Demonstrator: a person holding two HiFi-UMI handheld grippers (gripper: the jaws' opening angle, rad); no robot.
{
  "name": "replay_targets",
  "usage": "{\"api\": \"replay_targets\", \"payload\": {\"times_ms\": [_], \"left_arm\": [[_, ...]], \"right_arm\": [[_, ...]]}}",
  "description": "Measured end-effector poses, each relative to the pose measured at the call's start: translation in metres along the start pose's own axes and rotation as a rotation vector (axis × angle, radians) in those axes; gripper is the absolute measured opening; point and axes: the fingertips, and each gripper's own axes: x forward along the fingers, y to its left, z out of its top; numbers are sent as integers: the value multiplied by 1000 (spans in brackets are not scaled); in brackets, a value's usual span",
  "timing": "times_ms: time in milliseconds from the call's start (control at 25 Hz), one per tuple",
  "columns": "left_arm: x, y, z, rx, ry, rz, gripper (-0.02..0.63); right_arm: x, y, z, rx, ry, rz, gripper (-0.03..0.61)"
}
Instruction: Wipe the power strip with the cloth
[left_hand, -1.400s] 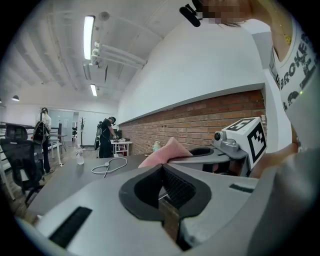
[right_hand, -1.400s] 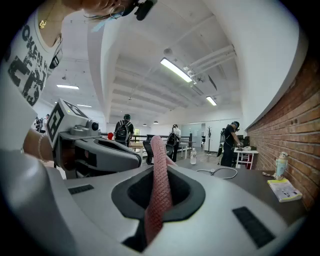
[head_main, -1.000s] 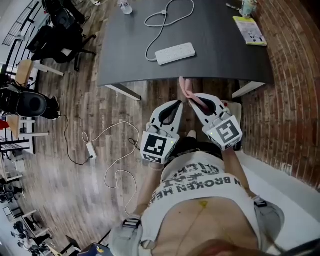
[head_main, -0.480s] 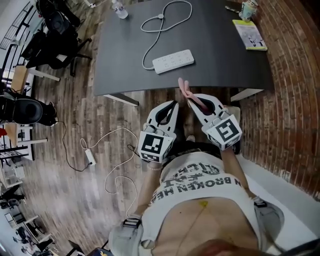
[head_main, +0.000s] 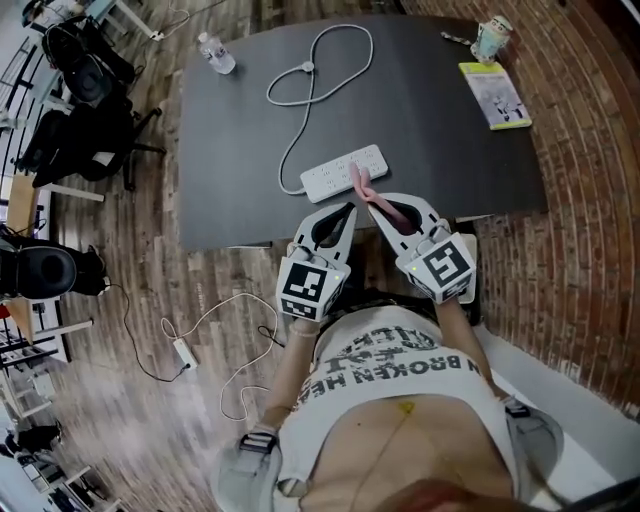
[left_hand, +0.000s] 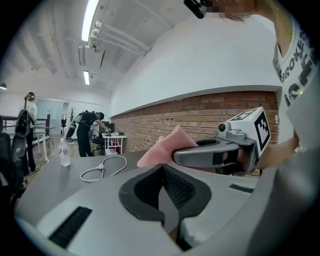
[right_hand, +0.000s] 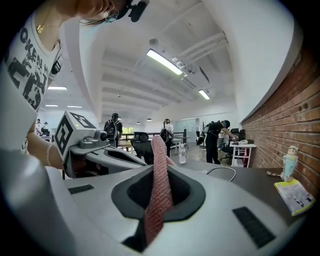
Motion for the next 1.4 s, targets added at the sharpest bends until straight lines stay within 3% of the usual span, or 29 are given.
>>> {"api": "replay_targets", "payload": {"times_ms": [200, 560, 1200, 1400], "left_arm": [[28, 42, 8, 12, 7, -54, 8], [36, 107, -5, -6, 30, -57, 8], [29, 145, -22, -61, 45, 28, 8], [26, 152, -46, -79, 85, 27, 8]], "right_arm": [[45, -28, 7, 28, 4, -24, 17], [116, -37, 3, 19, 54, -9, 17], [156, -39, -22, 15, 144, 72, 17], [164, -38, -40, 15, 185, 84, 17]]}}
